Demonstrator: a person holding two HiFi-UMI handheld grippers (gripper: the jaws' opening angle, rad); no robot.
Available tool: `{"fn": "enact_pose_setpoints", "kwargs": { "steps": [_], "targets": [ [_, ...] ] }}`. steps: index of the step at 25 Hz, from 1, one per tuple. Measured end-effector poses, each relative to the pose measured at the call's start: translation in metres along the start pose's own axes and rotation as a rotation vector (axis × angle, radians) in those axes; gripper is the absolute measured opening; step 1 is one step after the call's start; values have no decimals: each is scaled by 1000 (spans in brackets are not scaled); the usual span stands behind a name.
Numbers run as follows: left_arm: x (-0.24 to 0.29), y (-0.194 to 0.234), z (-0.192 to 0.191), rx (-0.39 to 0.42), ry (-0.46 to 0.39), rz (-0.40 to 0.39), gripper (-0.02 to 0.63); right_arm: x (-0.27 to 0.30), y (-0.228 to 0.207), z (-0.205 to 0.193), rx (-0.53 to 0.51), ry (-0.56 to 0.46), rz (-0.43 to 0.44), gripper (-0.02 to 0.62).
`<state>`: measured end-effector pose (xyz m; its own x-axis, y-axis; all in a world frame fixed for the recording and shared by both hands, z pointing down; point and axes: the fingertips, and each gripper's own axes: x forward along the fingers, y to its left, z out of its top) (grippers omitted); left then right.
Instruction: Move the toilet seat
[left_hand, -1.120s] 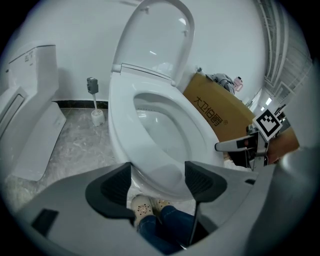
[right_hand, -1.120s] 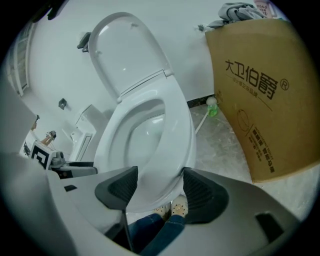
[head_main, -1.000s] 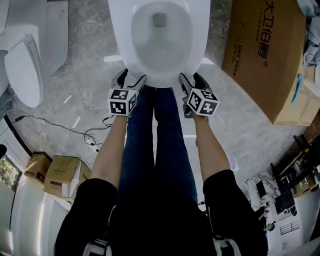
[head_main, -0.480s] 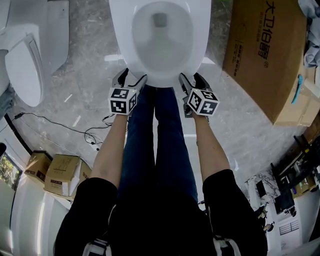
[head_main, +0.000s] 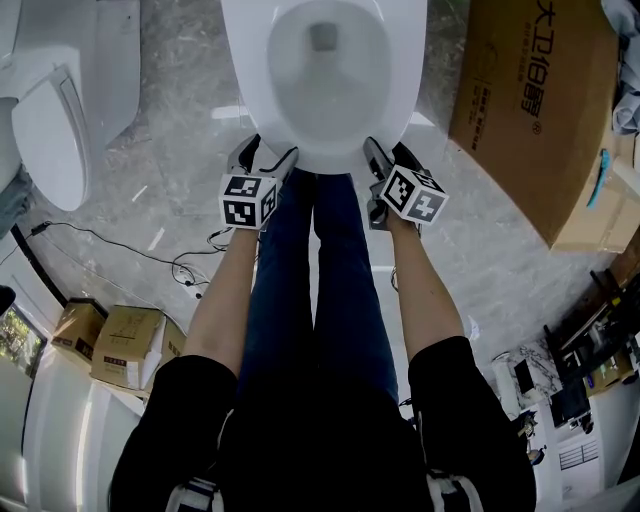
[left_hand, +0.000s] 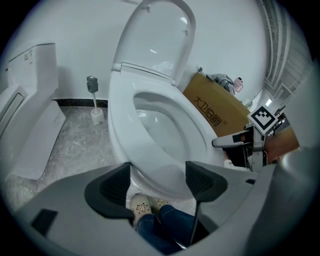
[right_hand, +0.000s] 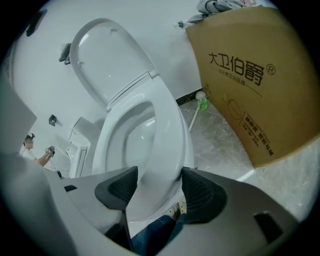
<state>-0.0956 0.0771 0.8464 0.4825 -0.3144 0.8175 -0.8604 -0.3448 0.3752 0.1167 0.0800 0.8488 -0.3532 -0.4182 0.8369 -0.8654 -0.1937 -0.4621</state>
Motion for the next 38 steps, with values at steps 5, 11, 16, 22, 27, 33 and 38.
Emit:
{"fn": "enact_pose_setpoints", "kwargs": {
  "steps": [5,11,16,22,27,33,38],
  "targets": [
    [-7,-5,1,-7,-12,-21,337,-9,3,3,4,-22,9,296],
    [-12,-5,-3,-142,-12,-73,344,-17,9,5,4,-31,18,296],
    [-7,-19,-8,-325,8,-239,344,-21,12,7,4,-45,24,295],
    [-3,-23,1,-518,-16,-310,276,-26,13,11,2,-68,35,290],
    [-10,-24,6,-575,-46,-321,233,-32,14,13,-17,-87,49,279],
    [-24,-30,17,-595,-74,-316,225,-46,22,20,-41,-128,90,281],
    [-37,-35,26,-613,-76,-325,221,-60,32,28,-126,-126,116,288]
  ]
}}
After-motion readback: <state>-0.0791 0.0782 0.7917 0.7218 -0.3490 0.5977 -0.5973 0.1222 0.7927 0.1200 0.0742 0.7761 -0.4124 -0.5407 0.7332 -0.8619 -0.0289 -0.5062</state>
